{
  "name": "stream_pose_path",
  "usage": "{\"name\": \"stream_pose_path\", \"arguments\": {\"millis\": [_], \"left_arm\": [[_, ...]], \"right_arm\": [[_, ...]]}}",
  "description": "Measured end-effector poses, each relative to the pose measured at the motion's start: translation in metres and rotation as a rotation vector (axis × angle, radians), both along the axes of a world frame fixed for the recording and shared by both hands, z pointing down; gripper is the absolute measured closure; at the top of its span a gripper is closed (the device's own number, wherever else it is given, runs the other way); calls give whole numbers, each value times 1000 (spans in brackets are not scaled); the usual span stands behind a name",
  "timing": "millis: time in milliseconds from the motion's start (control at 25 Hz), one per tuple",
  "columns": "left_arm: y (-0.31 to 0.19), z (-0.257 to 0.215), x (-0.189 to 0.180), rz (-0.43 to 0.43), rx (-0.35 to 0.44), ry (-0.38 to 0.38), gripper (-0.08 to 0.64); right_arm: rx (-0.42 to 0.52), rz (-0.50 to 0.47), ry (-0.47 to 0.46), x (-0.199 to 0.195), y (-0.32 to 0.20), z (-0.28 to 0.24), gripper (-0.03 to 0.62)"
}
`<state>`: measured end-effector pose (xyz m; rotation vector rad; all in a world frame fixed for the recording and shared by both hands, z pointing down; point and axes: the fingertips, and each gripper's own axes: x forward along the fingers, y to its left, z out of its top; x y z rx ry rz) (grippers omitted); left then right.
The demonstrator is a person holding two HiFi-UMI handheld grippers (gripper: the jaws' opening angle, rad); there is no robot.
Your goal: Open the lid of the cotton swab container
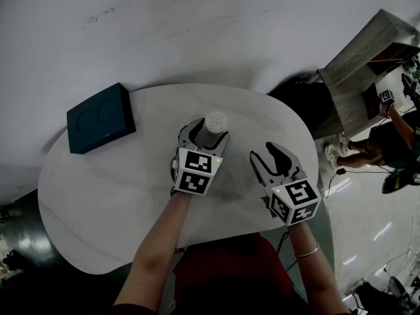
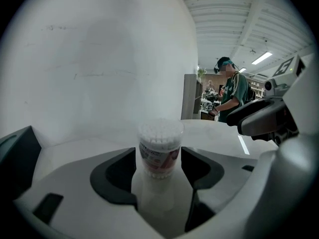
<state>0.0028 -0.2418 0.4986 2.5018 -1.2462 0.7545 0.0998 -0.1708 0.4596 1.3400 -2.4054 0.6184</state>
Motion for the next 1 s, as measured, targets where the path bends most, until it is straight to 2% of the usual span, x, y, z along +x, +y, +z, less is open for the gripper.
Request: {"name": "stream_pose_path", "arguments": {"millis": [400,800,1000], "left_arm": [[-2,6,0,-10,-10,-67,287],[6,-5,3,13,11,-80,299],[22,-24,1,26,38,-47,301]], "right_arm": [[-21,3,-2,4,5,7,407],[-5,-46,4,-7,9,-1,407],[31,-84,-6,-22,10,-16,407]]}}
